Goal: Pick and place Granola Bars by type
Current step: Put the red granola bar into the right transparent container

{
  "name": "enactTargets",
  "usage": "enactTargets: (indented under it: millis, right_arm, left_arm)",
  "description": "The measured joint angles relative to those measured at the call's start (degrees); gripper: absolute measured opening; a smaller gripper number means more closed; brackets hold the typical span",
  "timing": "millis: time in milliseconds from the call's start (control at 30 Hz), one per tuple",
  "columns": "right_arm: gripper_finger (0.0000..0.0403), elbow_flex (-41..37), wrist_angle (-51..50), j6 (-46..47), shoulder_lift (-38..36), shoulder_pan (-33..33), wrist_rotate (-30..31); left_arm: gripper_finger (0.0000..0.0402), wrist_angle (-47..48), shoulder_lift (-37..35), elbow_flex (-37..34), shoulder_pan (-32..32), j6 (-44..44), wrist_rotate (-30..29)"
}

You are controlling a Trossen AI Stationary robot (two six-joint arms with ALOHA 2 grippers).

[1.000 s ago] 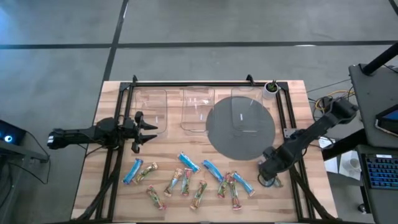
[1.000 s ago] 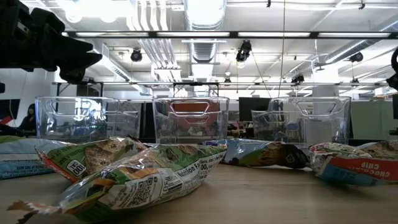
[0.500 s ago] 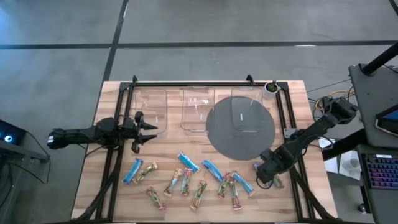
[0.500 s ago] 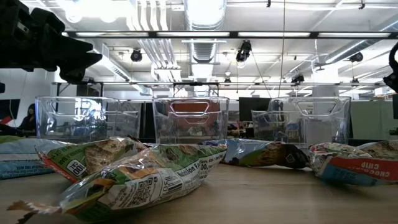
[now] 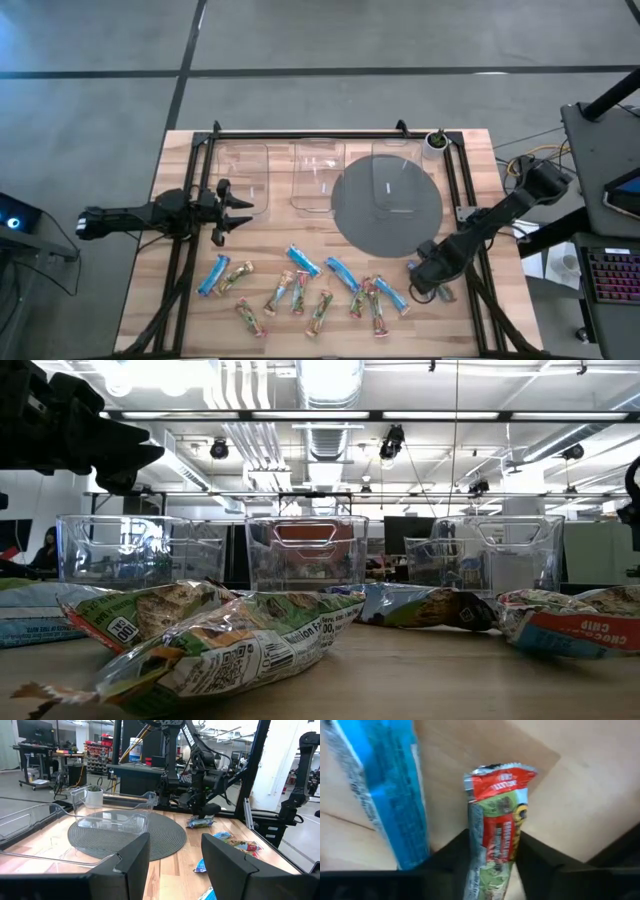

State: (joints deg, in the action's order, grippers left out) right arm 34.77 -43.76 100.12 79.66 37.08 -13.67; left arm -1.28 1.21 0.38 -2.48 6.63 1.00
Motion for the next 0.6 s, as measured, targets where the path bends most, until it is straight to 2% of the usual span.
enactTargets:
  millis: [167,300,433,600]
  right_arm:
    - [0.0029,0.62,0.28,2.12,-4.68,0.00,4.83]
    - [0.0022,2.68,0.24,4.78,-10.58,-0.43,11.91]
    - [0.0032,8.40,-2.60,3.97,-16.59,-2.29,26.15]
    - [0.0028,19.64,-17.28,-2.68,-19.46,-8.87,46.54]
  left_arm:
    - [0.0163,0.00,0.00,0.00,0.00,0.00,0.01]
    - [0.0163,0.00,0.00,0.00,-0.01,0.00,0.01]
    - [0.0163,0.00,0.02,-0.02,0.00,0.00,0.01]
    - [0.0163,0.00,0.02,0.00,-0.02,0.00,0.02]
